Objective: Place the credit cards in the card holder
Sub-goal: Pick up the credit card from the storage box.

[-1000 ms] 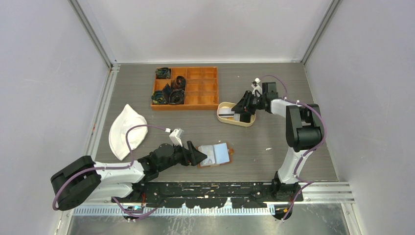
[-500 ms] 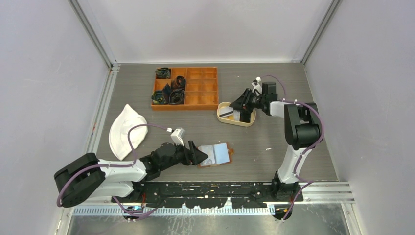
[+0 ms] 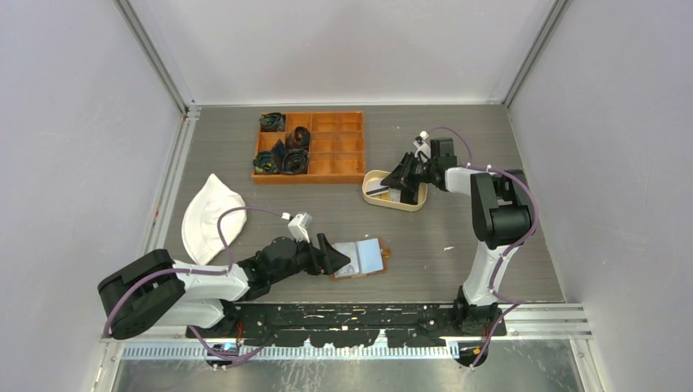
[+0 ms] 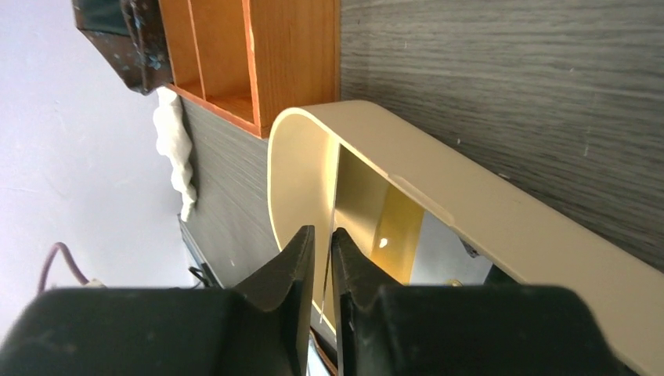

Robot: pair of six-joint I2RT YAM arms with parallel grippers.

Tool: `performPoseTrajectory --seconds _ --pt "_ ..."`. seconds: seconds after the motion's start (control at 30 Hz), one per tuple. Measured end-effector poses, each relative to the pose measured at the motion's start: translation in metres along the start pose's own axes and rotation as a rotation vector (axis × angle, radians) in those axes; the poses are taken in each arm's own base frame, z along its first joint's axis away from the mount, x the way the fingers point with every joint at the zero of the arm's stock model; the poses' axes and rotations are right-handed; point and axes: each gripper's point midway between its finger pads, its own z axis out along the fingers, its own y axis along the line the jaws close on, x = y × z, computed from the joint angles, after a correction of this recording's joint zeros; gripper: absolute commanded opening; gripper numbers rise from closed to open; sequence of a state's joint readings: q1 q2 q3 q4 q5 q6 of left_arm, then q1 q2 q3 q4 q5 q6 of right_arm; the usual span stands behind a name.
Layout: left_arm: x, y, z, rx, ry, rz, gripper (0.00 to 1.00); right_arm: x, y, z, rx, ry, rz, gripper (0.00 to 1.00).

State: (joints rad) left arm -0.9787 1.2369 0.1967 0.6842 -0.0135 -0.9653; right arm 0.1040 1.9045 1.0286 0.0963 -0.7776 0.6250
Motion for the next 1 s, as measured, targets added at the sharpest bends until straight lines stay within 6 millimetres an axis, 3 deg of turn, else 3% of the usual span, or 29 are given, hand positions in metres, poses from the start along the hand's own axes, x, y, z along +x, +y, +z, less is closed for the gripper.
performPoseTrajectory --seconds 0.13,0.3,0.47,0.7,0.87,1.0 --pt "0.000 0.000 0.000 0.001 0.000 -0.001 0.75 0.004 -0.003 0.002 0.023 0.014 -0.020 0.01" --pt "-0.001 -0.001 0.000 0.004 -0.002 -0.001 0.74 0.006 -0.009 -0.004 0.066 0.021 -0.034 0.01" --pt "-0.008 -0.011 -0.003 0.036 -0.027 -0.002 0.74 -0.004 0.004 -0.034 0.089 -0.021 -0.074 0.01" --pt "-0.026 -0.040 -0.012 0.145 -0.082 0.000 0.73 -0.019 0.067 -0.087 -0.017 -0.121 -0.195 0.01" --pt "-0.050 -0.074 -0.023 0.272 -0.168 0.012 0.73 0.007 0.124 -0.123 -0.216 -0.167 -0.282 0.01" --pt "-0.073 -0.106 -0.029 0.378 -0.244 0.039 0.73 0.028 0.158 -0.148 -0.351 -0.201 -0.360 0.01"
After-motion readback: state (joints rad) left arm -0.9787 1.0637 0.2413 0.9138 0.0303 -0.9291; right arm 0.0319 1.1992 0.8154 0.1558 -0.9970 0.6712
